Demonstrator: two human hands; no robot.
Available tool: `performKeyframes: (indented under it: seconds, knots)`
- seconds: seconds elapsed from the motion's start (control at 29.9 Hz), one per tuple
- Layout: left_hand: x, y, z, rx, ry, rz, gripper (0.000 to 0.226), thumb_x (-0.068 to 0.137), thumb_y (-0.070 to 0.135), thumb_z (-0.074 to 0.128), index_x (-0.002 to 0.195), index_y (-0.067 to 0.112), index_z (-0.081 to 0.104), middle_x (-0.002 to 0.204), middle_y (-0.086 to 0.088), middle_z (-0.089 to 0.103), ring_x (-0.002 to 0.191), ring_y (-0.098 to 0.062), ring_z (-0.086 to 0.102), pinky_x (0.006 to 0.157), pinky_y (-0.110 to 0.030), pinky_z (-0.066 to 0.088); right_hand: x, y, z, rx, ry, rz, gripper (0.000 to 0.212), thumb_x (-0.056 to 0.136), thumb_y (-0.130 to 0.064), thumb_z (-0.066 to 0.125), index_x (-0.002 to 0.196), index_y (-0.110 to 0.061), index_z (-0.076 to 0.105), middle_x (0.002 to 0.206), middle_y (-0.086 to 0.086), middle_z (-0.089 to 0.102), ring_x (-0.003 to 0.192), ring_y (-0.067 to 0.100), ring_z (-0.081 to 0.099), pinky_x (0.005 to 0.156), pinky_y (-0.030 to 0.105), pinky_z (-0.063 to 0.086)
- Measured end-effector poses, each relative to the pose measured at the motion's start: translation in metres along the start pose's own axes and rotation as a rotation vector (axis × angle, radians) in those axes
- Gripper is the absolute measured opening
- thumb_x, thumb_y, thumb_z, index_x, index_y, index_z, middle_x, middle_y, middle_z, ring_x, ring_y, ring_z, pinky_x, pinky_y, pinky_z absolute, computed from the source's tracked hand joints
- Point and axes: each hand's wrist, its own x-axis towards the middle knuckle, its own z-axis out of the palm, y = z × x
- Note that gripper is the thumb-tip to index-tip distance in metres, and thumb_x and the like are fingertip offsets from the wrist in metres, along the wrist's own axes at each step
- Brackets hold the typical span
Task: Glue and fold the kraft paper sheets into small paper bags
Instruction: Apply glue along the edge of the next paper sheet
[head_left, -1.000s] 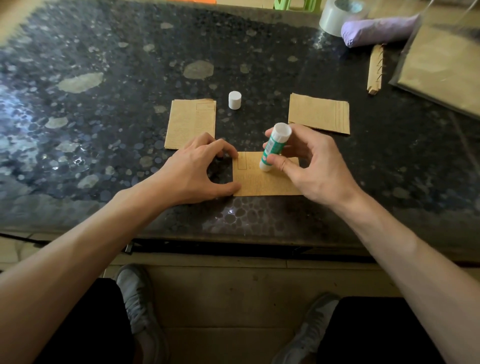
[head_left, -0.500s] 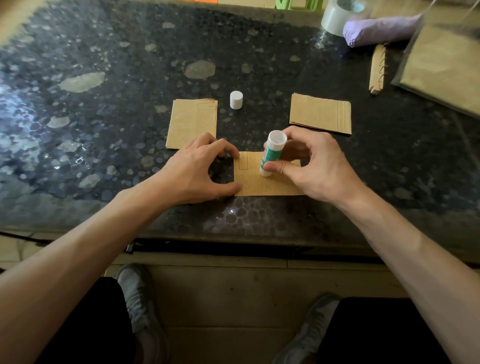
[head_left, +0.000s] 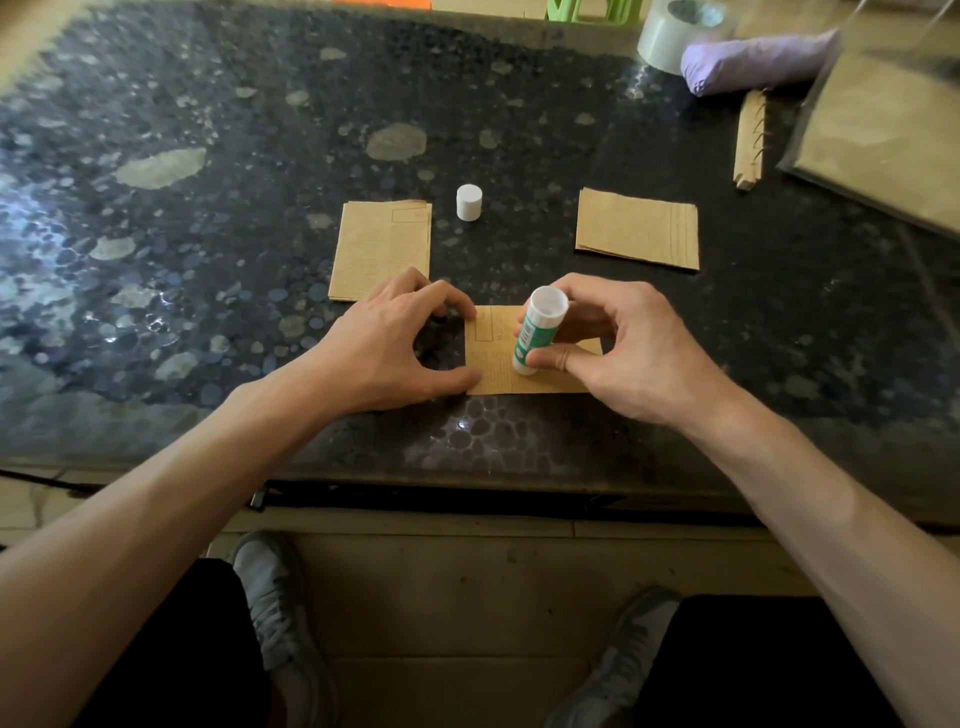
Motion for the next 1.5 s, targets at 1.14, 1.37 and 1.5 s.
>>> performKeyframes:
  seconds: [1.14, 1.37, 1.5]
  knots:
    - [0.000, -0.001, 0.000, -0.008, -0.002, -0.004, 0.066, 0.069, 0.065, 0.069, 0.127, 0.036, 0.056, 0.120, 0.007, 0.047, 0.114, -0.010, 0.048, 0.101, -0.040, 0.049, -0.002, 0.013, 0.000, 0.053, 0.208, 0.016, 0.033, 0.091, -0.027, 0.080, 0.122, -0.022, 0.069, 0.113, -0.012, 0.074, 0.110, 0.004, 0.069, 0.099, 0.039, 0.058]
    - [0.001, -0.003, 0.001, -0.001, -0.003, 0.007, 0.071, 0.066, 0.073, 0.066, 0.126, 0.037, 0.056, 0.118, 0.008, 0.047, 0.112, -0.010, 0.048, 0.100, -0.041, 0.050, 0.001, 0.003, 0.001, -0.070, 0.258, 0.043, 0.035, 0.081, -0.043, 0.085, 0.108, -0.031, 0.066, 0.098, -0.027, 0.065, 0.095, -0.015, 0.062, 0.084, 0.004, 0.047]
    - [0.001, -0.003, 0.001, -0.003, -0.001, 0.004, 0.073, 0.063, 0.077, 0.062, 0.125, 0.039, 0.056, 0.118, 0.009, 0.047, 0.111, -0.009, 0.048, 0.099, -0.039, 0.050, 0.000, 0.003, -0.001, -0.061, 0.238, 0.062, 0.039, 0.080, -0.046, 0.085, 0.111, -0.029, 0.069, 0.105, -0.021, 0.068, 0.098, -0.010, 0.064, 0.084, 0.005, 0.048]
